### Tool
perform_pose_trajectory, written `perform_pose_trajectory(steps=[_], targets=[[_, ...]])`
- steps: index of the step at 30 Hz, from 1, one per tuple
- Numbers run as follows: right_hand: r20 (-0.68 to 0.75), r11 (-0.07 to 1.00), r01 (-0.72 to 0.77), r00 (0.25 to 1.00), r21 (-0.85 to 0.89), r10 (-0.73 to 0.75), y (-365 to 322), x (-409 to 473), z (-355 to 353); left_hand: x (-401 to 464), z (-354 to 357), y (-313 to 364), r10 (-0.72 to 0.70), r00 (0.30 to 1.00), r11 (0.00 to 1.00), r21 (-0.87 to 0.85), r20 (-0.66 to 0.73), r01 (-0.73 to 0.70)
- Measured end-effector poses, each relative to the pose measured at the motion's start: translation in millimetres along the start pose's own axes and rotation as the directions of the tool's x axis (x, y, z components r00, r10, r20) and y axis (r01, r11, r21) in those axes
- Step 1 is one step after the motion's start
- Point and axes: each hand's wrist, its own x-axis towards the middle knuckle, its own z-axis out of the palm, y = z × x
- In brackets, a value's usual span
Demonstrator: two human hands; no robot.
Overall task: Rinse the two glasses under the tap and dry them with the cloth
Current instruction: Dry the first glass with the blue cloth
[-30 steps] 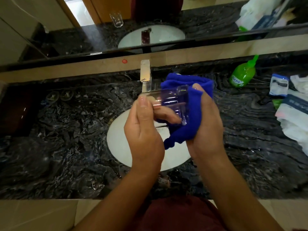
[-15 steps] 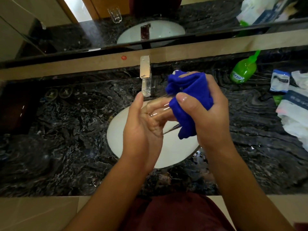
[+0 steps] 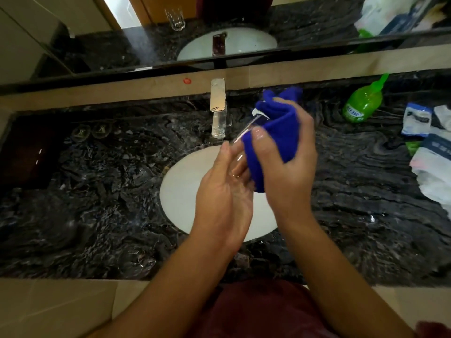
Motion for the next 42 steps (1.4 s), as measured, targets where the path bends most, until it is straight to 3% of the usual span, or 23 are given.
perform_pose_trajectory(steps=[3,6,9,12,16,20,22,25,27,29,32,34,36,39,42], targets=[[0.143,0.953,0.212,0.973,-0.216,-0.184,0,-6,-2,0,-8,2,0.059,0.998,0.998,0.015,-0.018,-0.059],[0.33,0.817,0.398,0.904,-0.417,-0.272,-9,-2,-6,-2,-11,8,0.102,0.995,0.992,0.073,0.023,-0.104],[0.508,0.687,0.48,0.841,-0.546,-0.183,-27,4,-4,-3,-13,12,0.193,0.981,0.965,0.18,-0.007,-0.189],[0.618,0.617,0.467,0.785,-0.633,0.039,-45,19,-1,-1,-16,10,0.264,0.964,0.929,0.275,-0.021,-0.248],[0.743,0.83,0.219,0.596,-0.514,0.303,-55,48,-3,0,-23,5,0.331,0.943,0.895,0.326,-0.029,-0.304],[0.83,0.964,-0.173,0.491,-0.203,0.263,-46,61,-4,-1,-27,12,0.382,0.924,0.886,0.297,-0.033,-0.355],[0.878,0.898,-0.439,0.427,-0.009,0.217,-37,58,-1,-2,-27,18,0.381,0.924,0.892,0.264,-0.004,-0.367],[0.942,0.637,-0.749,0.318,0.183,0.103,-29,49,7,-2,-24,22,0.346,0.937,0.928,0.129,0.049,-0.35],[0.937,0.474,-0.823,0.35,0.315,-0.015,-23,42,11,0,-24,19,0.321,0.943,0.943,0.062,0.084,-0.327],[0.883,0.328,-0.828,0.466,0.454,-0.045,-17,34,16,2,-24,17,0.27,0.96,0.962,0.015,0.075,-0.272],[0.777,0.185,-0.784,0.617,0.592,0.124,-9,21,24,7,-20,17,0.197,0.98,0.98,-0.036,-0.01,-0.197],[0.625,0.223,-0.688,0.723,0.69,0.296,-5,11,29,12,-18,17,0.171,0.983,0.984,-0.041,-0.062,-0.174],[0.425,0.281,-0.578,0.784,0.766,0.454,-3,1,30,15,-17,14,0.191,0.978,0.982,0.023,-0.083,-0.19],[0.276,0.334,-0.499,0.8,0.8,0.533,-6,-11,27,12,-17,8,0.262,0.963,0.955,0.163,-0.061,-0.249],[0.276,0.325,-0.503,0.791,0.801,0.546,-13,-11,18,9,-19,6,0.363,0.932,0.904,0.24,0.009,-0.354]])
